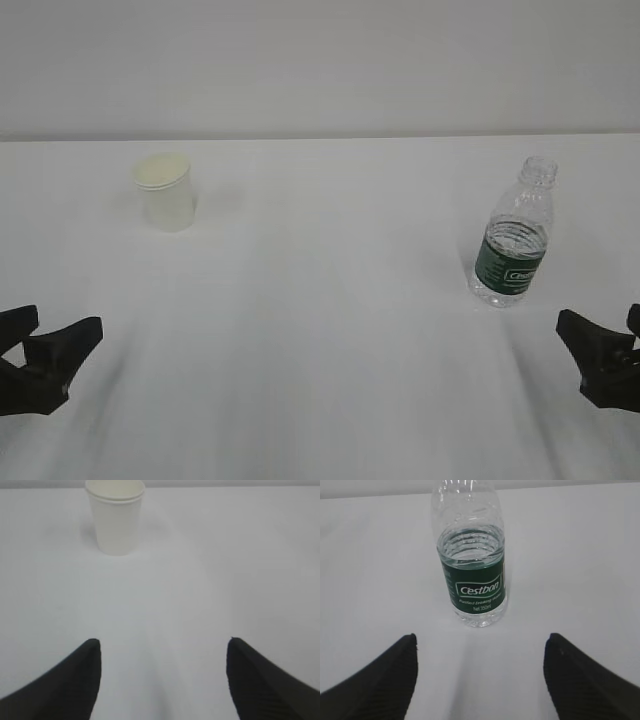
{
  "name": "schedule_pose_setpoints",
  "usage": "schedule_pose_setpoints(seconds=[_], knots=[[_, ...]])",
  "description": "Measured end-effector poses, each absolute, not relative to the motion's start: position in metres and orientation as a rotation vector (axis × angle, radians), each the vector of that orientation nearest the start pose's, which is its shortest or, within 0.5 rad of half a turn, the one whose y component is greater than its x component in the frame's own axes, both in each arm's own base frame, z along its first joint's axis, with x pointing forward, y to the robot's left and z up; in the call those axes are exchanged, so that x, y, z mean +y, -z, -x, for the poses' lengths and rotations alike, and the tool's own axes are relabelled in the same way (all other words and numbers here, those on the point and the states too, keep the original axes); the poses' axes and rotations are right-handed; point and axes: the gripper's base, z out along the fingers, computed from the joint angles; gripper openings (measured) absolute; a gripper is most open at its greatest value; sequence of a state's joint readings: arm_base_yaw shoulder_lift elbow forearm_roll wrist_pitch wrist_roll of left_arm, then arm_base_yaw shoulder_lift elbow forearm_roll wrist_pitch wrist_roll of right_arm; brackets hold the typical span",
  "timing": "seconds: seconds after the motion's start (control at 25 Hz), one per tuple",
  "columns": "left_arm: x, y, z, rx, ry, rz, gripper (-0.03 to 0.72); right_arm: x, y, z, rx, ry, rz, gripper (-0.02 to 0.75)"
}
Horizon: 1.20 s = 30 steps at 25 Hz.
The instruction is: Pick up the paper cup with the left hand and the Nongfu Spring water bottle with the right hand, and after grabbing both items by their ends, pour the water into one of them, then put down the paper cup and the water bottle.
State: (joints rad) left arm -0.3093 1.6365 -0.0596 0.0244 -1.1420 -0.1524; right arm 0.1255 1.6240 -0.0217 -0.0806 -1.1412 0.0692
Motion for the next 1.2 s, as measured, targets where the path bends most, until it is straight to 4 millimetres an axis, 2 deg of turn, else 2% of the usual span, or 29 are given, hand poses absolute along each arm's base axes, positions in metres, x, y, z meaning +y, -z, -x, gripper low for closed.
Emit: schedule_pose_setpoints(seconds=[0.2,0.64,0.96,1.2], knots=[[-0.059,-0.120,-0.181,1.931,0.318,-0.168,0.587,0.029,-0.121,-0.174,1.938,-0.178,0.136,0.588],[-0.068,-0.114,-0.216,1.900,0.245,-0.220,0.588,0.032,-0.125,-0.181,1.903,-0.177,0.187,0.587],[-0.073,-0.114,-0.239,1.860,0.220,-0.221,0.588,0.034,-0.111,-0.197,1.953,-0.175,0.199,0.588],[-0.078,-0.103,-0.253,1.873,0.213,-0.230,0.587,0.037,-0.100,-0.215,1.973,-0.179,0.210,0.587]])
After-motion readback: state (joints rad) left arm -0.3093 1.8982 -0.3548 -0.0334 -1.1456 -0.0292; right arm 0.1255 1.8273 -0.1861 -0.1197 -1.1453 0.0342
